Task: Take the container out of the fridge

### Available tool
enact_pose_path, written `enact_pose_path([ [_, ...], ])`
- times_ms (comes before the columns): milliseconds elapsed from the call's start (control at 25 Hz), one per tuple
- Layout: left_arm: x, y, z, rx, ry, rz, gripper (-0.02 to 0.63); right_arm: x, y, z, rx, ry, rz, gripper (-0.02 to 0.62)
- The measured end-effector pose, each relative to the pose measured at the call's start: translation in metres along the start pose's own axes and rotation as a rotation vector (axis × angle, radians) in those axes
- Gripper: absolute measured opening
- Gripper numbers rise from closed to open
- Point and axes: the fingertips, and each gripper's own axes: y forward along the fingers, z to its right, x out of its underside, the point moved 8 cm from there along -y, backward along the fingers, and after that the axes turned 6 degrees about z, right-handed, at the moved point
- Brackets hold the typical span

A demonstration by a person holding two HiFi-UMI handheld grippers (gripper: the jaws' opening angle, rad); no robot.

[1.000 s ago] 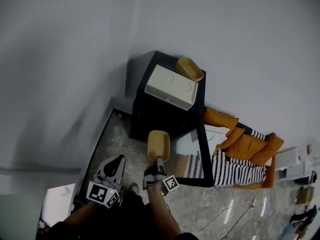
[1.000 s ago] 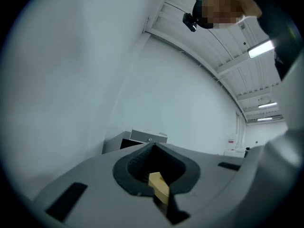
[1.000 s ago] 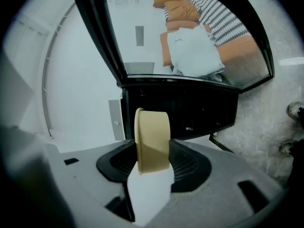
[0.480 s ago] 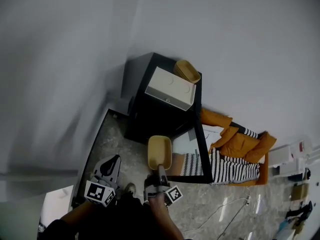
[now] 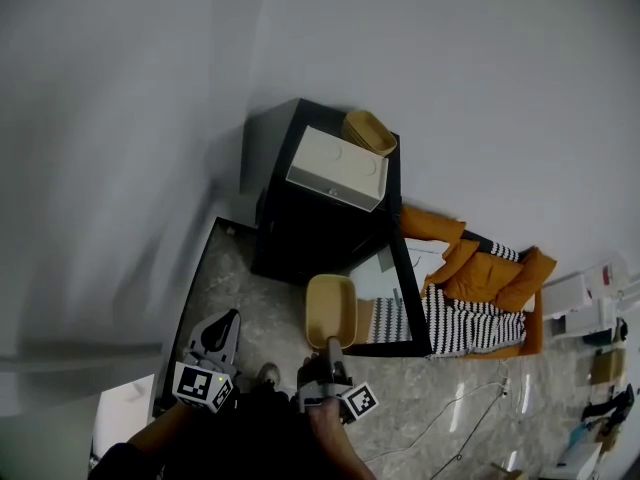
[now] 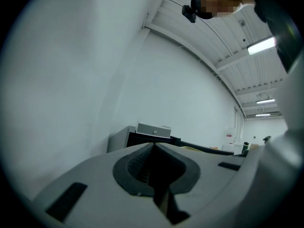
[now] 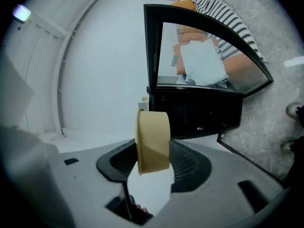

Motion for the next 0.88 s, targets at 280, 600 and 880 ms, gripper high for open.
enact_pose_path([
  [280,0.001,0.005,-0.001,0.009,-0.001,-0.009,0.005,-0.001,-0.003,0.0,0.001,0.014,0.012,0.193],
  [600,0.0,0.01,0.0,0.012,0.002,0.001,0.005,-0.003,0.001,-0.003,-0.016,-0.01,0.013,0.192],
  [880,0.001,0.013,0.003,0.011,-0.002,0.001,0.005,-0.005,0.001,-0.001,-0.017,0.002,0.009,0.192],
])
